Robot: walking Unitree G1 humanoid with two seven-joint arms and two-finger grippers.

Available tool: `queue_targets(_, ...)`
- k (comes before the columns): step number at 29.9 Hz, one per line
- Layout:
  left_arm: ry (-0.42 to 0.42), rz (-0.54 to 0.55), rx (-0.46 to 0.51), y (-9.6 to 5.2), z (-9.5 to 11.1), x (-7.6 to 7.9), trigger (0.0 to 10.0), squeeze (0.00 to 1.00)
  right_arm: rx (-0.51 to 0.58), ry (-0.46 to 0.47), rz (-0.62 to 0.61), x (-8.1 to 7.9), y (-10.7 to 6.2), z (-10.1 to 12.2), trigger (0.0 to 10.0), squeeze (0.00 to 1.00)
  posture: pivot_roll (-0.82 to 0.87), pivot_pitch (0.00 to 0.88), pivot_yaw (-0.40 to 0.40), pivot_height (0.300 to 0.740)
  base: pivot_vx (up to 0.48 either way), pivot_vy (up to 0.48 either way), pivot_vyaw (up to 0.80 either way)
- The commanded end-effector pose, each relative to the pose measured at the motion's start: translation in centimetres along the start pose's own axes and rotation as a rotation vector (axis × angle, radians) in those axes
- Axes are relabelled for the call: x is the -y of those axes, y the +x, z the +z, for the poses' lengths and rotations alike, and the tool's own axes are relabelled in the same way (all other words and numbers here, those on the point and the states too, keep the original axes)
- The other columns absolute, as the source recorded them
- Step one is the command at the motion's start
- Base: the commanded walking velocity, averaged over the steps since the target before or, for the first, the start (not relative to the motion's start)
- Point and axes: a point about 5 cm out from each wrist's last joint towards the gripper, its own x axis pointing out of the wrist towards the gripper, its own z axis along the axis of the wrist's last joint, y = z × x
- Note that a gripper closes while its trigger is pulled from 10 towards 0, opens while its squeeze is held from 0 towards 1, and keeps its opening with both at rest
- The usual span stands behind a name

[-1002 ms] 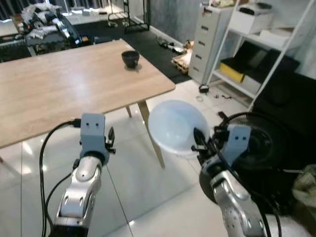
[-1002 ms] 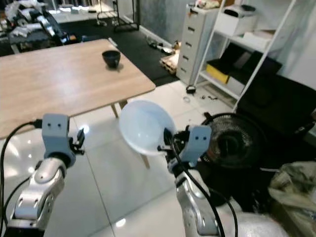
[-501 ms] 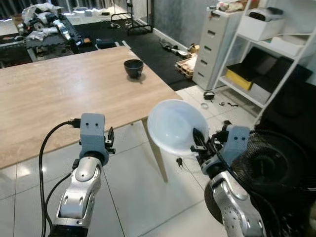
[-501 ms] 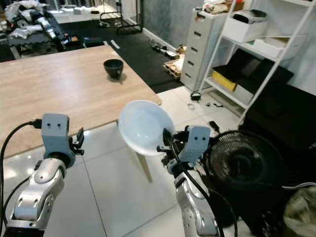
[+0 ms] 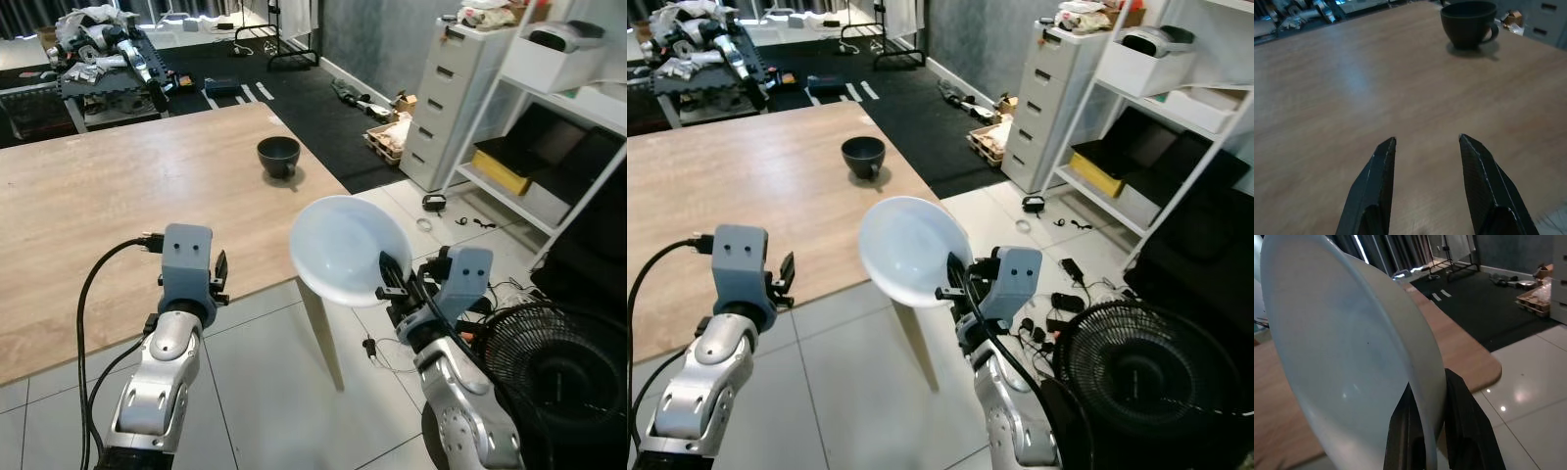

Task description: Setting the table

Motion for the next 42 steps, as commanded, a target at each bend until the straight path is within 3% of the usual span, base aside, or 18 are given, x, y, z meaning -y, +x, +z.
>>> queue_targets(1, 0.012, -0.007, -0.002, -0.25, -0.29, 0.28, 10.0, 0.0, -0.002, 0.008, -0.012, 0.29, -0.2, -0.1, 10.0, 0.0, 0.09, 0.125, 0.098, 0.74, 0.465, 0.0, 0.0)
queue_targets(18, 0.016, -0.013, -0.003, -0.24, -0.33, 0.39, 10.0, 0.0, 0.002, 0.004, -0.018, 0.43, -0.13, 0.01, 10.0, 0.0, 0.09, 0.125, 0.098, 0.74, 0.45, 0.0, 0.0)
queue_targets(34, 0.032, -0.038, 0.009, -0.37, -0.25, 0.93, 10.0, 0.0, 0.005, 0.001, -0.025, 0.59, -0.03, 0.11, 10.0, 0.0, 0.08, 0.117, 0.098, 0.74, 0.0, 0.0, 0.0)
queue_targets(42, 0.036, -0.042, 0.005, -0.48, -0.39, 0.98, 10.0, 0.0, 0.008, 0.012, -0.049, 1.05, 0.05, 0.18, 10.0, 0.0, 0.09, 0.113, 0.097, 0.74, 0.0, 0.0, 0.75)
